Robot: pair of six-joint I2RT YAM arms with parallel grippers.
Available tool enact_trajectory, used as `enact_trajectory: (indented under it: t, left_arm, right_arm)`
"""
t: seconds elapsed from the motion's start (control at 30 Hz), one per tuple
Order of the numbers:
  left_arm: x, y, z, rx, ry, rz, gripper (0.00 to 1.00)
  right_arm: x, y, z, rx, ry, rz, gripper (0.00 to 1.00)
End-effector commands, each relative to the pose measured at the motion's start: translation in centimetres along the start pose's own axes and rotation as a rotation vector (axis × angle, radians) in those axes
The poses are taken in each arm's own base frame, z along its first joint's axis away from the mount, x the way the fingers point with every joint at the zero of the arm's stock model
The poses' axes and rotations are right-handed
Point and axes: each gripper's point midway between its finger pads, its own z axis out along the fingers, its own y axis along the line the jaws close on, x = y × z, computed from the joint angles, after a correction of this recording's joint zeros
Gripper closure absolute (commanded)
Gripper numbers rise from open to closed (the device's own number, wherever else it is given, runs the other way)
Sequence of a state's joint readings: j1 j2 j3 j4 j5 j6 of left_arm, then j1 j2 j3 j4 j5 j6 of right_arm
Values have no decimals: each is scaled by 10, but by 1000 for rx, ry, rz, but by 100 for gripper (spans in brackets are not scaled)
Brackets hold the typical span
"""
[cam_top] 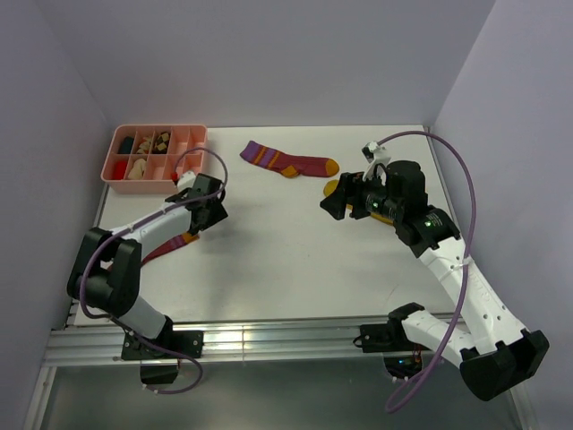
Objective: Roll the socks
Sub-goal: Move the sock to the center of the board.
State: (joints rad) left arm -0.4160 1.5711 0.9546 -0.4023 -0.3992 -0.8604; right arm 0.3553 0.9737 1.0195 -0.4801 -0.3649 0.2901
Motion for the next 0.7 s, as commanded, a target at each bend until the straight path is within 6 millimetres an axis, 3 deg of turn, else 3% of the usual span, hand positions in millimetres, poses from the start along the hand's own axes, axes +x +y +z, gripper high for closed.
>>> enact_trajectory:
  t: [0.0, 0.1, 0.2, 0.23, 0.3, 0.37, 0.47, 0.5, 0.53, 0.57, 0.6, 0.63, 0.67]
  left_arm:
    - [-26, 29, 6, -73, -68, -115, 26]
    - [-39, 48, 14, -129, -91, -137, 26]
    - [-37, 56, 25, -165, -73, -129, 26]
    - [-33, 63, 34, -184, -47, -127, 26]
    - [-25, 56, 44, -139, 8, -102, 26]
    - [-3, 47, 58, -101, 109, -75, 26]
    - [22, 19, 67, -13, 195, -12, 26]
    - [21, -1, 66, 38, 186, 13, 26]
    - [43, -23, 65, 76, 222, 91, 26]
    - [51, -41, 63, 110, 236, 136, 26]
    - [47, -78, 55, 194, 231, 189, 25]
    - [83, -100, 51, 228, 290, 291, 25]
    - [78, -138, 40, 311, 264, 358, 25]
  right_arm:
    - [-7, 1, 0, -16, -31, -31, 19]
    - [-7, 1, 0, -13, -29, -34, 19]
    - [-8, 1, -1, -11, -31, -38, 19]
    - [-8, 0, -1, -9, -32, -39, 19]
    - [-8, -1, -1, -4, -32, -40, 19]
    - [-8, -1, 0, -2, -31, -41, 19]
    - [-10, -1, -1, 1, -33, -45, 19]
    - [-11, -1, -1, 2, -34, -46, 19]
    - [-11, -1, -1, 3, -36, -48, 19]
    - [-12, -2, -2, 11, -37, -47, 19]
    - [-12, -3, -2, 13, -37, -52, 19]
    - [-14, -3, -3, 16, -41, -51, 19]
    - [-15, -2, -3, 18, -42, -53, 19]
